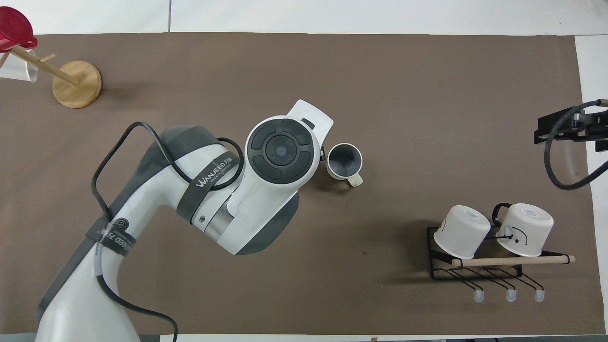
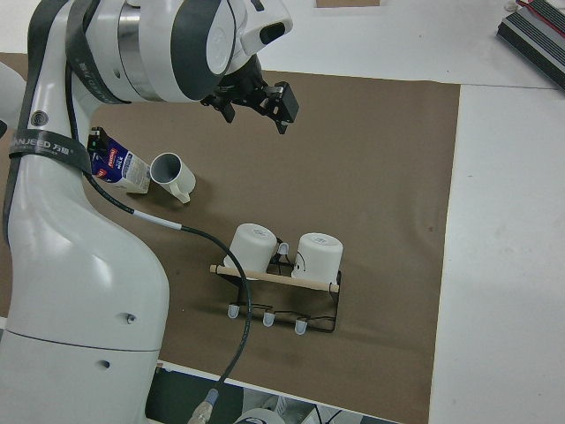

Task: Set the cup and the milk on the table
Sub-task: 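Lower the milk carton beside the mug with the left gripper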

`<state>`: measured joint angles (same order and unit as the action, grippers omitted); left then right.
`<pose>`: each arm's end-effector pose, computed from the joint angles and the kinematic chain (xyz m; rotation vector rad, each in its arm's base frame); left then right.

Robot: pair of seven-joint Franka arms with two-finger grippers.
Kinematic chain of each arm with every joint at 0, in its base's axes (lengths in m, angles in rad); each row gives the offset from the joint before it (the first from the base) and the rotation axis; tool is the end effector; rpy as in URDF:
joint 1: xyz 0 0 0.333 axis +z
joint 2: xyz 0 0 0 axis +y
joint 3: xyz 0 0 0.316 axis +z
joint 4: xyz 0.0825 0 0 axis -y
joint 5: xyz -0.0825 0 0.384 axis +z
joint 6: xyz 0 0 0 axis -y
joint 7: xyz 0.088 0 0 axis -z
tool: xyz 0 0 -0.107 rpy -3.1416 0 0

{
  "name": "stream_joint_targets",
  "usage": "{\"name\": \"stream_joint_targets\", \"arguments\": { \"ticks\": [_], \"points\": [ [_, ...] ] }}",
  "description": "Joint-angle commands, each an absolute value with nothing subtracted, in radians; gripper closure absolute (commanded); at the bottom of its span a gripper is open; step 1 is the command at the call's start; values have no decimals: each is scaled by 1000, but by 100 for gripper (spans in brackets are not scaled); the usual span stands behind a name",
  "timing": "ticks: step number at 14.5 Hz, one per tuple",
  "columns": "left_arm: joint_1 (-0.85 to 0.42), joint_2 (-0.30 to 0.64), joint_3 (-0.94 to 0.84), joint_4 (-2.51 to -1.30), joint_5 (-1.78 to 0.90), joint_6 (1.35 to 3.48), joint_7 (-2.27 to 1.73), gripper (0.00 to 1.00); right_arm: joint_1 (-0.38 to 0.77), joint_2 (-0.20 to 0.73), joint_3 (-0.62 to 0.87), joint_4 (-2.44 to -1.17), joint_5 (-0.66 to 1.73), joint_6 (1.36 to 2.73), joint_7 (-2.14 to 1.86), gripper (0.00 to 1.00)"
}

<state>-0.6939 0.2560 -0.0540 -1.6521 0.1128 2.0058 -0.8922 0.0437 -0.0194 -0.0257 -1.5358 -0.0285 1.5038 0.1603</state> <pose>0.4814 -0.4332 0.4712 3.1207 0.1627 0.2088 0.5419 0.0064 0.6457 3.1045 -0.2239 -0.0157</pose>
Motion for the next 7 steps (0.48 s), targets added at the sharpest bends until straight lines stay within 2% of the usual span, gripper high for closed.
{"name": "stream_joint_targets", "arguments": {
  "ticks": [1,7],
  "points": [
    [-725,279,-37,-1624,141,2022,-910,100,23,6,-20,-1506,-15,1486,109,0],
    [-747,291,-38,-1624,149,2034,-951,100,12,9,-20,-1486,11,1437,68,0]
  ]
}}
